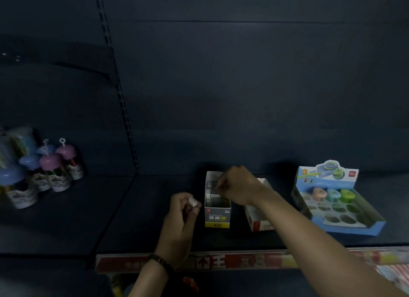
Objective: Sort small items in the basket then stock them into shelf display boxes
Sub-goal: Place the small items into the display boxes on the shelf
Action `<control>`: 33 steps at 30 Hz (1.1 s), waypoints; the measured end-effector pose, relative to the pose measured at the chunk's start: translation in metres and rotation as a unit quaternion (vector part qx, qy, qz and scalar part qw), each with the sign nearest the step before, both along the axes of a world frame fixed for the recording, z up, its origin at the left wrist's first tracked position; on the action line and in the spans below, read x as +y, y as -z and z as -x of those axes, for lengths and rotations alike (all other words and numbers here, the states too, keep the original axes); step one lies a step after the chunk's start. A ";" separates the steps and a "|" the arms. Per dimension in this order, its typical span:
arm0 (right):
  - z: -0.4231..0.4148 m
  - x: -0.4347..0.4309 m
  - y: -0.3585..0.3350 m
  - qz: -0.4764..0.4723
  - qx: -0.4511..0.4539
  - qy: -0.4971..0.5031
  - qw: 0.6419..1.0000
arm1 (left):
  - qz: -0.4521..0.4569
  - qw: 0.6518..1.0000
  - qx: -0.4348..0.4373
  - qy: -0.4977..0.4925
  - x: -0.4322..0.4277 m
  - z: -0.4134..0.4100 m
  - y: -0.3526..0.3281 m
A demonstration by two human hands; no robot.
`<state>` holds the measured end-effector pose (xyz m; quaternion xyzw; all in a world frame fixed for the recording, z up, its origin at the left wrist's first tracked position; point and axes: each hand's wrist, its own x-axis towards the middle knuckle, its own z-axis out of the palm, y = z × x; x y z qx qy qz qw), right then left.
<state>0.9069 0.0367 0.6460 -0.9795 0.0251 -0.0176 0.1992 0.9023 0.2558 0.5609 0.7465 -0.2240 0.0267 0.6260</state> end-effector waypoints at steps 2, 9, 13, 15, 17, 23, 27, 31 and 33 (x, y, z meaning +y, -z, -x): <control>0.003 -0.001 -0.001 -0.013 -0.002 -0.015 1.000 | 0.010 1.000 0.006 0.001 0.002 0.000 -0.001; 0.010 -0.005 -0.009 -0.070 0.034 -0.038 0.996 | 0.052 0.998 0.016 -0.014 0.006 0.000 -0.006; 0.013 -0.003 -0.013 -0.064 0.025 -0.049 0.996 | 0.055 0.997 0.014 -0.053 0.007 -0.003 -0.007; 0.019 0.000 -0.010 -0.067 -0.001 -0.044 0.997 | 0.074 0.994 0.034 -0.073 0.007 -0.004 -0.009; 0.028 0.001 0.001 -0.111 -0.082 -0.014 0.990 | 0.097 0.990 0.065 -0.081 0.006 -0.005 -0.011; 0.056 0.013 0.018 -0.162 -0.297 -0.012 0.941 | 0.212 0.965 0.131 -0.086 0.002 -0.006 -0.032; 0.054 0.015 0.022 -0.122 -0.348 -0.068 0.927 | 0.227 0.963 0.134 -0.051 -0.004 -0.006 -0.050; 0.050 0.015 0.021 -0.093 -0.336 -0.097 0.932 | 0.188 0.974 0.125 -0.031 -0.012 -0.011 -0.053; 0.046 0.015 0.022 -0.090 -0.350 -0.102 0.927 | 0.183 0.974 0.130 -0.017 -0.018 -0.011 -0.053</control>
